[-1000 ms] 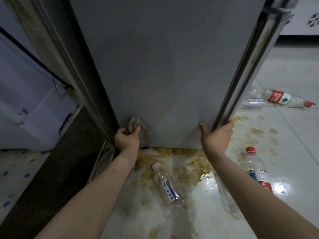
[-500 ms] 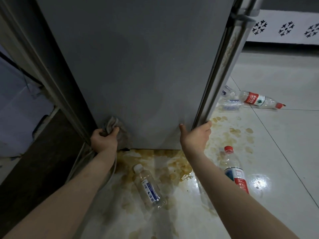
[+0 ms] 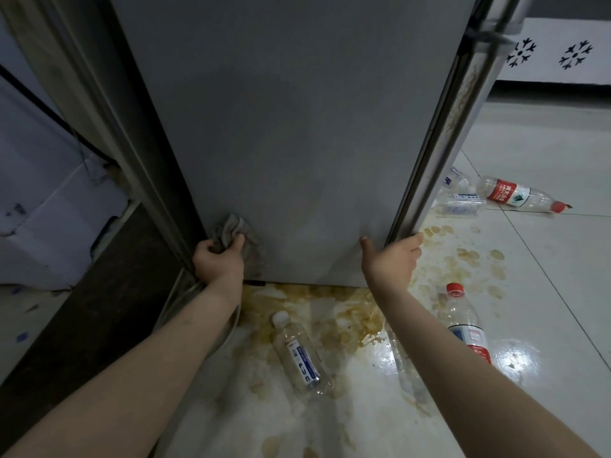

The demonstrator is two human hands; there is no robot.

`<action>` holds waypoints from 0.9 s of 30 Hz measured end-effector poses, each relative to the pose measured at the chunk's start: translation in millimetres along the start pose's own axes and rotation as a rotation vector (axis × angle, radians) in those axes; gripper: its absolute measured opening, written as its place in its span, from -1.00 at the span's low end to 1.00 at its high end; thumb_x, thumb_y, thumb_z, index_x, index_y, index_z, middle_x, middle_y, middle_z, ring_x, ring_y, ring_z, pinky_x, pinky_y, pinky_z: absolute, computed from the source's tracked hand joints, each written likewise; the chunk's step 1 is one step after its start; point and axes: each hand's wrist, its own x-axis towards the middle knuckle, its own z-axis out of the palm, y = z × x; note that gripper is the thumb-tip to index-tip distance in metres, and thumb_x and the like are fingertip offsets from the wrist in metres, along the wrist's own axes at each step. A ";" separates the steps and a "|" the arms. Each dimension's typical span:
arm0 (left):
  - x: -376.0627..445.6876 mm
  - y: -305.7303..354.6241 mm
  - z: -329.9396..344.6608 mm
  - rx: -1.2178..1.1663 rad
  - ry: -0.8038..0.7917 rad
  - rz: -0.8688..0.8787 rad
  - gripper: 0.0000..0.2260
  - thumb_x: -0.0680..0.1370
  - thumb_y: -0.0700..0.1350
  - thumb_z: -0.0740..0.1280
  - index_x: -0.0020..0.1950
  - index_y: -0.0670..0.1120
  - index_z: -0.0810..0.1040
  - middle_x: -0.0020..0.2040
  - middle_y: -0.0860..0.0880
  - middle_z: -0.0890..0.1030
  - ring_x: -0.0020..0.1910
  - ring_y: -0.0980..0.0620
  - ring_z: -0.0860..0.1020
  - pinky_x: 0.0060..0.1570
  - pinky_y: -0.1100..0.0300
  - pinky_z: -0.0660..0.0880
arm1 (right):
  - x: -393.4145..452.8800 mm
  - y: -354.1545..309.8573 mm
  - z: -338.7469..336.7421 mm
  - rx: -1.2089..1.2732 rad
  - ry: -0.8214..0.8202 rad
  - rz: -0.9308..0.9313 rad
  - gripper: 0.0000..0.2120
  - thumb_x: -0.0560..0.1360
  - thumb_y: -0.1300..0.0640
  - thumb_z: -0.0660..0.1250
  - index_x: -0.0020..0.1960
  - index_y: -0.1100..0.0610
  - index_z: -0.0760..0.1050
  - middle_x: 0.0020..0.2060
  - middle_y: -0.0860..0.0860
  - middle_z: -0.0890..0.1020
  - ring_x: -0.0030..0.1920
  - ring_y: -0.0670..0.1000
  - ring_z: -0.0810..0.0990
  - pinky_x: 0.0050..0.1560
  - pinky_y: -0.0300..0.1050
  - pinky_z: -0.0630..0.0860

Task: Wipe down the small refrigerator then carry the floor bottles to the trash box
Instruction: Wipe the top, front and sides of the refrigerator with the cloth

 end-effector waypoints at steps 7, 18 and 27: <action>6.9 -5.1 0.3 0.057 -0.008 0.034 -0.66 0.39 -0.14 0.50 0.06 -0.28 0.53 -0.12 -0.14 0.54 -0.12 -0.01 0.49 0.03 0.07 0.53 | -6.0 0.4 5.4 -0.003 0.041 -0.021 -0.03 0.43 0.01 0.41 0.50 0.30 -0.19 0.42 0.27 0.16 0.40 0.27 0.21 0.34 0.08 0.23; 17.0 -37.0 4.4 0.124 -0.016 -0.069 -0.76 0.40 -0.14 0.49 -0.10 -0.21 0.50 -0.09 -0.22 0.58 -0.01 -0.19 0.58 0.00 0.02 0.51 | -6.2 8.1 11.2 0.014 0.059 -0.049 -0.03 0.45 0.00 0.39 0.51 0.24 -0.23 0.45 0.22 0.11 0.44 0.24 0.14 0.36 0.08 0.22; 19.1 -51.8 6.5 0.183 0.009 -0.181 -0.60 0.41 -0.11 0.48 0.17 -0.26 0.52 0.13 -0.24 0.58 0.12 -0.22 0.54 0.10 -0.02 0.49 | -4.6 12.9 13.2 0.026 0.078 -0.067 -0.04 0.44 -0.01 0.40 0.52 0.22 -0.21 0.44 0.22 0.14 0.44 0.23 0.14 0.39 0.07 0.17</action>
